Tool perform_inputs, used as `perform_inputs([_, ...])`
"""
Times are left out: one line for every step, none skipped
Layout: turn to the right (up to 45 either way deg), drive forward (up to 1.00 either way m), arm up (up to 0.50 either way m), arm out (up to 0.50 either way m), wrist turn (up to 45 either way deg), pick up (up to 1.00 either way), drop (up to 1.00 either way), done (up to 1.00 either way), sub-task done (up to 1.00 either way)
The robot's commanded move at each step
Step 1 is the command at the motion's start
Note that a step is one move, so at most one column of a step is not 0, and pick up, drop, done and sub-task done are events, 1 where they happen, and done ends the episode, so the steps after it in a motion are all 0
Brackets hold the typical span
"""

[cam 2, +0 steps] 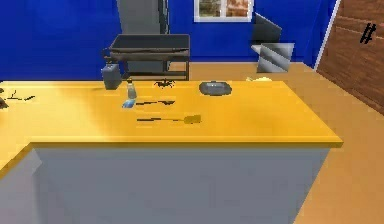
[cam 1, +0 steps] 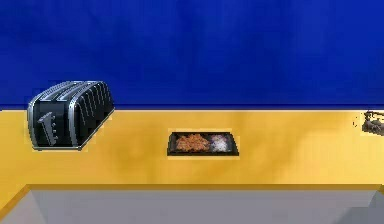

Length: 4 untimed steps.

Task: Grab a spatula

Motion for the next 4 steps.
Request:
perform_inputs([0.0,0.0,0.5,0.0,0.0,0.0,0.0,0.0,0.0])
perform_inputs([0.0,0.0,0.38,0.0,0.0,0.0,0.0,0.0,0.0])
perform_inputs([0.0,0.0,0.0,0.44,0.0,0.0,0.0,0.0,0.0])
perform_inputs([0.0,0.0,0.0,0.0,45.0,0.0,0.0,0.0,0.0])
